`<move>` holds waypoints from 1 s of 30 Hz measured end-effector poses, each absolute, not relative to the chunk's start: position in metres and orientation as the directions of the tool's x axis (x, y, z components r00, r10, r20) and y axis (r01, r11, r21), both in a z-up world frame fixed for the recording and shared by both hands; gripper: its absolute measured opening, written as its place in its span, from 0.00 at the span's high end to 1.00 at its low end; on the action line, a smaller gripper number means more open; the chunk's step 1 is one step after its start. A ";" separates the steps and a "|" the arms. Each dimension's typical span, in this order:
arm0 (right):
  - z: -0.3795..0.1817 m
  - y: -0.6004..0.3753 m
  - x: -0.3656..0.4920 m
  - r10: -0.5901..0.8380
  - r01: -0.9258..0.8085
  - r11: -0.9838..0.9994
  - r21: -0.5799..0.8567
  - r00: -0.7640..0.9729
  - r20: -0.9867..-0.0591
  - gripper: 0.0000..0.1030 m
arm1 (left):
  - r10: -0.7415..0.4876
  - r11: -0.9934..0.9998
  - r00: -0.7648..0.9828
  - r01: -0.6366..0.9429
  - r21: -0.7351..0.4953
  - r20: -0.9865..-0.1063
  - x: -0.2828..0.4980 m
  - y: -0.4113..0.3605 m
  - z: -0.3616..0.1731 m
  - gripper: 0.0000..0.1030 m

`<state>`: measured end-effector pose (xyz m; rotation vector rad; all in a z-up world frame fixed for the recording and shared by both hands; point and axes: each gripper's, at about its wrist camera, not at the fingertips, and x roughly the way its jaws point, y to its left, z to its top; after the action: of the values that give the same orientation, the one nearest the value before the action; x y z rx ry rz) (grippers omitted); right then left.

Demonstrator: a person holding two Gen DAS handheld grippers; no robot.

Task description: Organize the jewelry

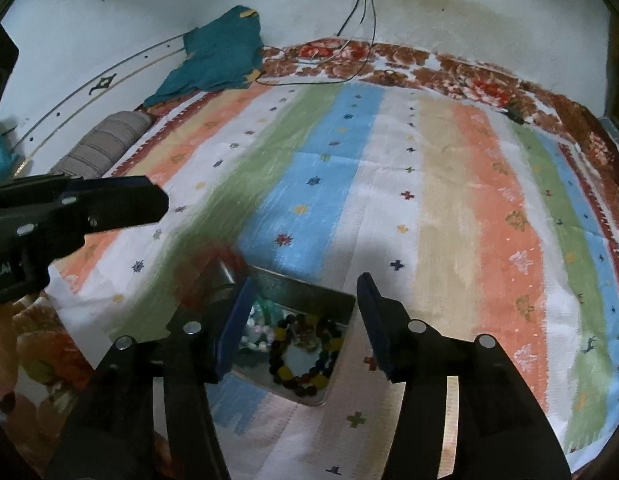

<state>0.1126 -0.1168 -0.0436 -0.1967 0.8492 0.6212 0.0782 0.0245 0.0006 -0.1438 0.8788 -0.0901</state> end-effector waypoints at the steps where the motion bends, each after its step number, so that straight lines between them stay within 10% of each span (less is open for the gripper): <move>1: -0.043 -0.120 0.112 0.433 -0.577 0.812 0.083 0.501 -0.749 0.48 | -0.137 0.986 0.634 0.018 -0.163 -0.761 0.078 0.025 0.001 0.70; 30: -0.027 -0.179 0.076 0.475 -0.560 0.819 0.129 0.534 -0.699 0.24 | -0.141 0.988 0.637 0.047 -0.145 -0.758 0.027 0.022 -0.004 0.16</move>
<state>0.0758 -0.1788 -0.0273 -0.1155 0.7962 0.6184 0.0268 0.0220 -0.0039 -0.1153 0.8742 -0.1075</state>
